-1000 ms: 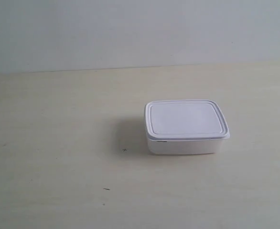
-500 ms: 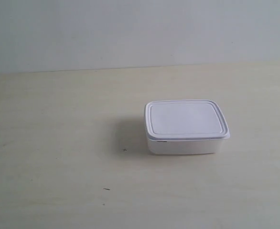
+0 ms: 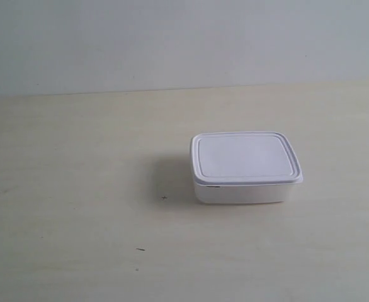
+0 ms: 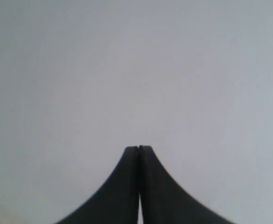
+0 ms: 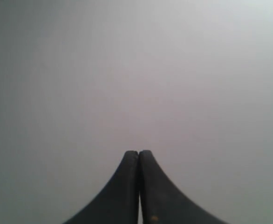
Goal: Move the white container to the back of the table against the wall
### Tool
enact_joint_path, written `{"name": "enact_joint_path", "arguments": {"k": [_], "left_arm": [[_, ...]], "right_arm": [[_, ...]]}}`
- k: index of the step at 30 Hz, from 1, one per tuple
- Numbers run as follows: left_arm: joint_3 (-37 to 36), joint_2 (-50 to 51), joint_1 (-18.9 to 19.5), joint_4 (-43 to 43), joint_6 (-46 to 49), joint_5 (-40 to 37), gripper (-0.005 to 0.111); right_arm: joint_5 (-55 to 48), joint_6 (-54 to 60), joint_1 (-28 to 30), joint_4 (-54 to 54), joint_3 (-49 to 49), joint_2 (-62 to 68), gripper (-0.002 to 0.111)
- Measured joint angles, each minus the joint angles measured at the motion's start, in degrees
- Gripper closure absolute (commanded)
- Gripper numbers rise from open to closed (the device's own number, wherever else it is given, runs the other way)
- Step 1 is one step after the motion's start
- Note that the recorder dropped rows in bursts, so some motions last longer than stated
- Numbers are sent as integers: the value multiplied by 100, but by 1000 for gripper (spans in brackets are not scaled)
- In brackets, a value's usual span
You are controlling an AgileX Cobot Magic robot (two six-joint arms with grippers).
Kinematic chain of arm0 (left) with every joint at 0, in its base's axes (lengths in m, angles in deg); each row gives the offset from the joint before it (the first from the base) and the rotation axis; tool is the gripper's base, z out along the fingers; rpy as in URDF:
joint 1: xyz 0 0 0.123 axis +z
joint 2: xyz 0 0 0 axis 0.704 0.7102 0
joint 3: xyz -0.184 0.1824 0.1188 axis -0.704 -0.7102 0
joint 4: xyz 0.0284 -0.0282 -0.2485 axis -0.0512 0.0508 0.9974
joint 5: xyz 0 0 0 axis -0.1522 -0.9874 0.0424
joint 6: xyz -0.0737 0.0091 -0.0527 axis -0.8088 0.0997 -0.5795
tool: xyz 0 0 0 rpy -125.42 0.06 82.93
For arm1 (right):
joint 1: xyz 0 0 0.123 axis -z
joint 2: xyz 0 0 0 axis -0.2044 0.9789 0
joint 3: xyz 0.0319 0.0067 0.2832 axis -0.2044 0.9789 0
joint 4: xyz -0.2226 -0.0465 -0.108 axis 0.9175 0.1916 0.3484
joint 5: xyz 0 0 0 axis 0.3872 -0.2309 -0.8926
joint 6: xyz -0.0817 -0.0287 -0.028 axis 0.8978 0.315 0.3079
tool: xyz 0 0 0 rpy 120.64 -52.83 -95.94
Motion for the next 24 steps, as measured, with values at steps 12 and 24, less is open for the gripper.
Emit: {"name": "enact_joint_path", "arguments": {"k": [12, 24], "left_arm": [[0, 204, 0, -252, -2841, 512, 107], [0, 426, -50, -3000, -4958, 3057, 107]], "right_arm": [[-968, -1734, -511, 1171, -294, 116, 108], [-3348, -2120, -1374, 2387, -1750, 1443, 108]]}}
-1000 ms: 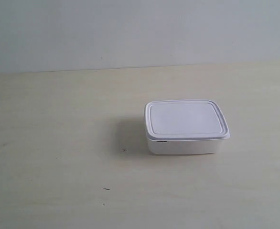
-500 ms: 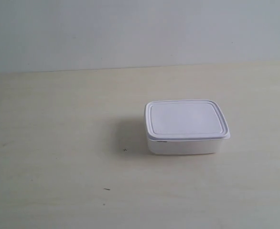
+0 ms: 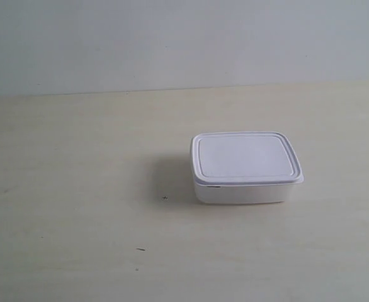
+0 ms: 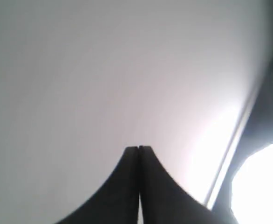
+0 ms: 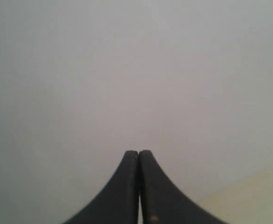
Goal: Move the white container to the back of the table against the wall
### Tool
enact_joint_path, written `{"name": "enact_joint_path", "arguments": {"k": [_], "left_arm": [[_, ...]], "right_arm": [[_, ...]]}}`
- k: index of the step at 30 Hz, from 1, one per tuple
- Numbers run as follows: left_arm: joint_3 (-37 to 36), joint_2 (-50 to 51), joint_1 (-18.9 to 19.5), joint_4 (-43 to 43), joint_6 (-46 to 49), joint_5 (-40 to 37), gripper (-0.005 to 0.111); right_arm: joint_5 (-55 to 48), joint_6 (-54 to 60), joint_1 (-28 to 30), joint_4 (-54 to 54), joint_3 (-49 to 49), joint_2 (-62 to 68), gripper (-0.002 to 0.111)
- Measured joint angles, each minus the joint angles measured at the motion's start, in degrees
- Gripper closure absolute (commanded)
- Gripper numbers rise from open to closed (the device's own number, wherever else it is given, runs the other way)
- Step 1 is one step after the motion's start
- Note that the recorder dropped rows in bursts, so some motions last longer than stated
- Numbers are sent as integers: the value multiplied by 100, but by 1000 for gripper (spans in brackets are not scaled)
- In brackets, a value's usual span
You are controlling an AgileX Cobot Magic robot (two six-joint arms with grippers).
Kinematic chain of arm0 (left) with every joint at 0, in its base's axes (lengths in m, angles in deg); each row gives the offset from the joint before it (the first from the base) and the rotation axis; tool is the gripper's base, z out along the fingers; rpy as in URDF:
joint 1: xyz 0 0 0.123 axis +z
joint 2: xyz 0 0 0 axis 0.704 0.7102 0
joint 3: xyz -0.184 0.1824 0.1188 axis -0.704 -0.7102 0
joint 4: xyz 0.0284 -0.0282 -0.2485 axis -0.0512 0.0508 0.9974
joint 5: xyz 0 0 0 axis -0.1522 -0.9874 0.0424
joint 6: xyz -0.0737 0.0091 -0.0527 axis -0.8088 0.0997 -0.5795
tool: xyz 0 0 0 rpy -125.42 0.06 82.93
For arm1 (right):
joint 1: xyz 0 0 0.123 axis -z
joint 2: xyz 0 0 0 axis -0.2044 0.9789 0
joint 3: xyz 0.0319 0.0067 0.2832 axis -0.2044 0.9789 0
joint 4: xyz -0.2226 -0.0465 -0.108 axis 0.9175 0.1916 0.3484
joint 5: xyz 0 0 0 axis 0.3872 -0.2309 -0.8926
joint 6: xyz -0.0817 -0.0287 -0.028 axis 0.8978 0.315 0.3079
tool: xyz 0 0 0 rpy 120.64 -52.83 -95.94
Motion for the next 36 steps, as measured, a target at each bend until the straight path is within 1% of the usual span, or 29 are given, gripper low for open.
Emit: {"name": "enact_joint_path", "arguments": {"k": [2, 4, 6, 9, 11, 13, 15, 18, 24, 30, 33, 36], "left_arm": [[0, 0, -10, -109, -22, 659, 107], [0, 0, -10, -178, -22, 1103, 107], [0, 49, -10, -202, 21, 1286, 107], [0, 248, -10, -385, 36, 1282, 107], [127, 443, -10, -784, 18, 1082, 107], [368, 715, -22, -1433, -187, 910, 107], [695, 1077, -82, -2292, -523, 829, 107], [1081, 1683, -281, -2984, -851, 792, 107], [1473, 2890, -945, -3633, -1338, 424, 107], [2014, 3667, -1513, -4732, -2111, -137, 107], [2267, 3761, -1703, -5034, -2472, -688, 107], [2535, 3760, -1808, -5248, -2796, -1463, 107]], "right_arm": [[-191, 0, -268, 153, -96, 276, 108], [-313, 0, -512, 286, -162, 526, 108], [-406, 11, -761, 382, -219, 766, 108], [-559, 184, -1150, 439, -310, 1135, 108], [-706, 266, -1345, 451, -367, 1308, 108], [-852, 374, -1523, 461, -427, 1453, 108], [-1012, 491, -1668, 461, -481, 1584, 108], [-1187, 617, -1844, 461, -540, 1715, 108], [-1347, 769, -2062, 450, -555, 1932, 108], [-1402, 857, -2087, 438, -555, 2163, 108], [-1413, 868, -2087, 438, -555, 2262, 108], [-1429, 868, -2087, 438, -555, 2378, 108]]}}
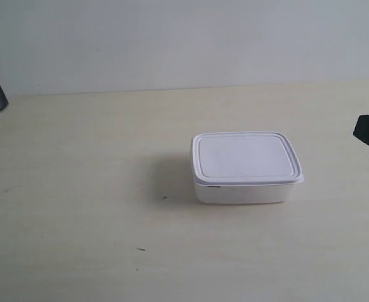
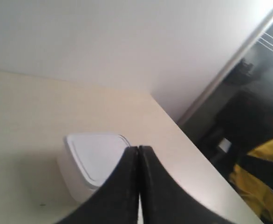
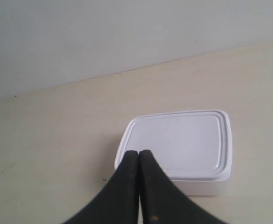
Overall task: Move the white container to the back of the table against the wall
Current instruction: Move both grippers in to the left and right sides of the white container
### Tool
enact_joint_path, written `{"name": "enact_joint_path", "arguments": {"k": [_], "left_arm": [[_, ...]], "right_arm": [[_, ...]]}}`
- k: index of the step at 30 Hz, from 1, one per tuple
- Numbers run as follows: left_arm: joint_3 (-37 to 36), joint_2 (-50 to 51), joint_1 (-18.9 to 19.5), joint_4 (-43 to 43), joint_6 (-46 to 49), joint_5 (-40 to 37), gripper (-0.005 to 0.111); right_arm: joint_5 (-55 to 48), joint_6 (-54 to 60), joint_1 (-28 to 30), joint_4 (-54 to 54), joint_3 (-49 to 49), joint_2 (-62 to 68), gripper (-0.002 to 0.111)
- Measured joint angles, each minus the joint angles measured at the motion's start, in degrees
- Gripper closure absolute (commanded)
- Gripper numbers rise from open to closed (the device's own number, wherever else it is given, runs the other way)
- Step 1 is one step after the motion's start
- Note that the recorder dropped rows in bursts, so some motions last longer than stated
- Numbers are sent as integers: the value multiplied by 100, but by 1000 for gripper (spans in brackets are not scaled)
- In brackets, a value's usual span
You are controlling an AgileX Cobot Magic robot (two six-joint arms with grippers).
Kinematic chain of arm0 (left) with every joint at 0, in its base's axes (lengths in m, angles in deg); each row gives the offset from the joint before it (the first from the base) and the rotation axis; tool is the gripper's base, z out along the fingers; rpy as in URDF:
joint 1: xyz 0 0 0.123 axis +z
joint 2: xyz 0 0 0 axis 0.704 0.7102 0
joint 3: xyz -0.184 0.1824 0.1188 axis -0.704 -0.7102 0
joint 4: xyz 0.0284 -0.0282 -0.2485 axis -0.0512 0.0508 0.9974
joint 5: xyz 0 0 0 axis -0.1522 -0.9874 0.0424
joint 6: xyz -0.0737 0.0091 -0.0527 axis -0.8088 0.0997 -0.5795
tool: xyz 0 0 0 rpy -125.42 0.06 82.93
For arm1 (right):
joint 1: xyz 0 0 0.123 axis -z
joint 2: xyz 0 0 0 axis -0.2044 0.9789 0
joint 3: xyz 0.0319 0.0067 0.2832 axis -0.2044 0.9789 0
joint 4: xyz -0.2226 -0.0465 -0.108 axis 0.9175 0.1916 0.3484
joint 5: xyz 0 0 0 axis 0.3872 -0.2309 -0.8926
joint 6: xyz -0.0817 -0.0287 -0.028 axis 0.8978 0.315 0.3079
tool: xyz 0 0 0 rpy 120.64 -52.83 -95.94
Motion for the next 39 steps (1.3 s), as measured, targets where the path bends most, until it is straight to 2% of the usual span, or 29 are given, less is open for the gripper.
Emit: {"name": "enact_joint_path", "arguments": {"k": [9, 13, 17, 19, 20, 21, 22, 23, 24, 28, 34, 39], "left_arm": [[928, 51, -252, -1349, -678, -1701, 107], [1162, 421, -471, -1548, -702, -1797, 107], [1188, 1077, -873, -1595, -702, -1797, 107], [1188, 1433, -1168, -1621, -713, -1920, 107], [1188, 1829, -1567, -1643, -713, -2226, 107], [1188, 2028, -1751, -1643, -713, -2437, 107], [1199, 2434, -2240, -1643, -713, -2876, 107], [1213, 2600, -2486, -1643, -713, -3031, 107], [1311, 3015, -2947, -1643, -713, -3318, 107], [1738, 3884, -3691, -1643, -521, -3546, 107], [2071, 4961, -3796, -1643, -415, -3159, 107], [2207, 5423, -3796, -1643, -415, -3025, 107]], "right_arm": [[58, 0, 0, -42, 0, 404, 108], [105, 131, 0, -91, -248, 749, 108], [-3, 474, 0, -285, -657, 1287, 108], [-93, 706, 0, -397, -845, 1591, 108], [-132, 863, 0, -520, -999, 1869, 108], [-157, 919, 0, -535, -1061, 1974, 108], [-241, 1023, 0, -576, -1218, 2245, 108], [-309, 1076, 0, -605, -1286, 2379, 108], [-596, 1335, 0, -708, -1456, 2648, 108], [-1167, 2303, 0, -1306, -1645, 3270, 108], [-1293, 2675, 0, -1489, -1656, 4100, 108], [-790, 2697, 0, -1500, -1667, 4575, 108]]}}
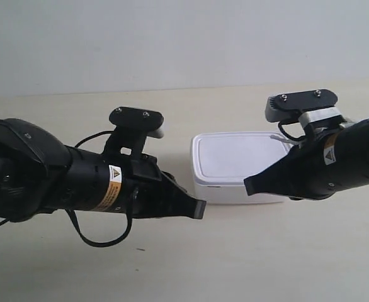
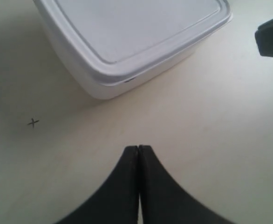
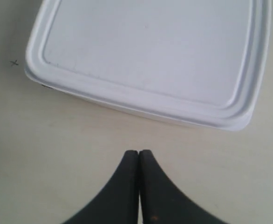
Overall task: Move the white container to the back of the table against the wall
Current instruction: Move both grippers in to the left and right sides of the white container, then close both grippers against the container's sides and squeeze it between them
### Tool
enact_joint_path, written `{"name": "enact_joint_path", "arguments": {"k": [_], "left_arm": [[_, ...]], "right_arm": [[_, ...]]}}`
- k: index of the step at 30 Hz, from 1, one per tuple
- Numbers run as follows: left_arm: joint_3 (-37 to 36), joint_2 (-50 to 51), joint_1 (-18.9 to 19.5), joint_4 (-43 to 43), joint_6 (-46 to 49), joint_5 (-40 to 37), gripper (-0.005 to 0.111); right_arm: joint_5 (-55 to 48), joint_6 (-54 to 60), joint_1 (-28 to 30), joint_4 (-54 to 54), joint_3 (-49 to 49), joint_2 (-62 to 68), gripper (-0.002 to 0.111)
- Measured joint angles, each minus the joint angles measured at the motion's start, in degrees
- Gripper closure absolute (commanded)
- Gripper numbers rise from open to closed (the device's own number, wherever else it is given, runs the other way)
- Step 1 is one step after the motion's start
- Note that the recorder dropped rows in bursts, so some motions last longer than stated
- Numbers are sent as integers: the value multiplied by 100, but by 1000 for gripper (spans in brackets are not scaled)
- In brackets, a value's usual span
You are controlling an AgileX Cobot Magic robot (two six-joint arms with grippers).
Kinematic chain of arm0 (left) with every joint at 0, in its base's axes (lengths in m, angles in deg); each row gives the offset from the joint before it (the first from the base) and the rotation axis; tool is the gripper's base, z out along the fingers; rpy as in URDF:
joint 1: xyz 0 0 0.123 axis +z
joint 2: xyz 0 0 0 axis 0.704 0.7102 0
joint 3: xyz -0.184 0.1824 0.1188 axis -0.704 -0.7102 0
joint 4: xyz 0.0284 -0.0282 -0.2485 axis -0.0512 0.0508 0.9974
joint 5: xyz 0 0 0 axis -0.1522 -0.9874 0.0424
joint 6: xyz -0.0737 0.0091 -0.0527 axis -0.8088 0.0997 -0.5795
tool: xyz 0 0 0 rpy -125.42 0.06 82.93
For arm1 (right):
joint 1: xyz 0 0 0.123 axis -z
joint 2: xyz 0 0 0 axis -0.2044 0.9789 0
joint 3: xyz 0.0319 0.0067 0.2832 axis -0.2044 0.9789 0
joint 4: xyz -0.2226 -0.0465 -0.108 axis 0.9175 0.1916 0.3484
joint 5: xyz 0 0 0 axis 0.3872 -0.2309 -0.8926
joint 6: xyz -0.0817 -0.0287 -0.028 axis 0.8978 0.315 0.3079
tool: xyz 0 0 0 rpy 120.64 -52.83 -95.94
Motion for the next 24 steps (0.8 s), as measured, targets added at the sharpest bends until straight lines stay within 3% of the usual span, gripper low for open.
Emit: {"name": "enact_joint_path", "arguments": {"k": [24], "left_arm": [[1311, 1460, -72, 0, 0, 457, 107]], "right_arm": [[249, -10, 345, 0, 0, 453, 108]]}}
